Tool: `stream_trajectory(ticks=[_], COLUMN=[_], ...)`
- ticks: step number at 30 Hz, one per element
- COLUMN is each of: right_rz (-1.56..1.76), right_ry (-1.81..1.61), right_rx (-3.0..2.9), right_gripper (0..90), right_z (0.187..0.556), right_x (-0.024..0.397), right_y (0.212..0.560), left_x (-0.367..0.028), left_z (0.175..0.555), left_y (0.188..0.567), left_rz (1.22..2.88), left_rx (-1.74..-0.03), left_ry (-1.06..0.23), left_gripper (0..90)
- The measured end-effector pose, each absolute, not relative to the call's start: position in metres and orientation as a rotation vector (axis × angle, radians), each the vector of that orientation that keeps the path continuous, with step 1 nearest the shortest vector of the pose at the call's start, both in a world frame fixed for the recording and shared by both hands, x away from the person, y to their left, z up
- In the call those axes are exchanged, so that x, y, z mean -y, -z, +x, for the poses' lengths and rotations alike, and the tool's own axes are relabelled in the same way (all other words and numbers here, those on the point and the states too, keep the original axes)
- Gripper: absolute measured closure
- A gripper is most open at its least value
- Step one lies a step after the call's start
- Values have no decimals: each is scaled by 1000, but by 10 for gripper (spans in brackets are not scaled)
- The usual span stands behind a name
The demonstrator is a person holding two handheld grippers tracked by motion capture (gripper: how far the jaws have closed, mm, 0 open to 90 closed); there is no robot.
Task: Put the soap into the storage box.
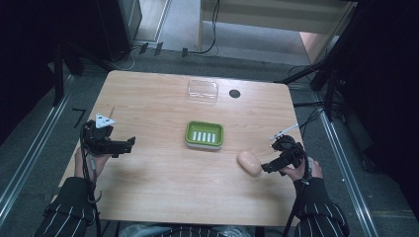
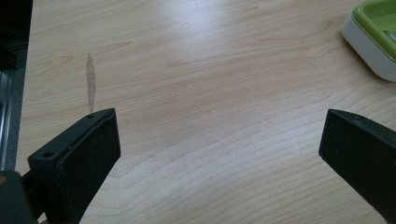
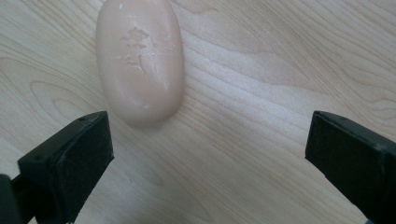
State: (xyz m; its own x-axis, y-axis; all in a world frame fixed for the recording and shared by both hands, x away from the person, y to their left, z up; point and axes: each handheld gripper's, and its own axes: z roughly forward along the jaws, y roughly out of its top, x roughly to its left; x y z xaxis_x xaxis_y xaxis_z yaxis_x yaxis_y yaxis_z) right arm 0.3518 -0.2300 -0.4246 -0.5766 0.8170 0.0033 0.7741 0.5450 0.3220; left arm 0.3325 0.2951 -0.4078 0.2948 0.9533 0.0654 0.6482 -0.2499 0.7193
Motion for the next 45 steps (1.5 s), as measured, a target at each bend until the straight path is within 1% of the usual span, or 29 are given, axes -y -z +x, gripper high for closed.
stream_trajectory(ticks=[2,9,21,25,29,45], right_rz=[1355,1319,1226,1221,1191,1122], right_ry=[-434,-454,-393,-388,-343,-231], right_rx=[-2634,-2642,-2726,-2742,-2773,-2837], right_gripper=[31,29,35,24,0,0], right_z=[352,357,364,367,373,388], right_x=[229,220,195,189,180,154], right_y=[424,418,422,423,429,444], left_x=[-297,-295,-296,-295,-295,-295], left_z=[333,333,332,332,332,332], left_y=[409,408,408,408,408,409], left_rz=[1989,1990,1988,1987,1987,1994], left_rx=[-1431,-1423,-1424,-1422,-1421,-1417], left_ry=[-678,-680,-681,-680,-682,-679], left_gripper=[0,0,0,0,0,0])
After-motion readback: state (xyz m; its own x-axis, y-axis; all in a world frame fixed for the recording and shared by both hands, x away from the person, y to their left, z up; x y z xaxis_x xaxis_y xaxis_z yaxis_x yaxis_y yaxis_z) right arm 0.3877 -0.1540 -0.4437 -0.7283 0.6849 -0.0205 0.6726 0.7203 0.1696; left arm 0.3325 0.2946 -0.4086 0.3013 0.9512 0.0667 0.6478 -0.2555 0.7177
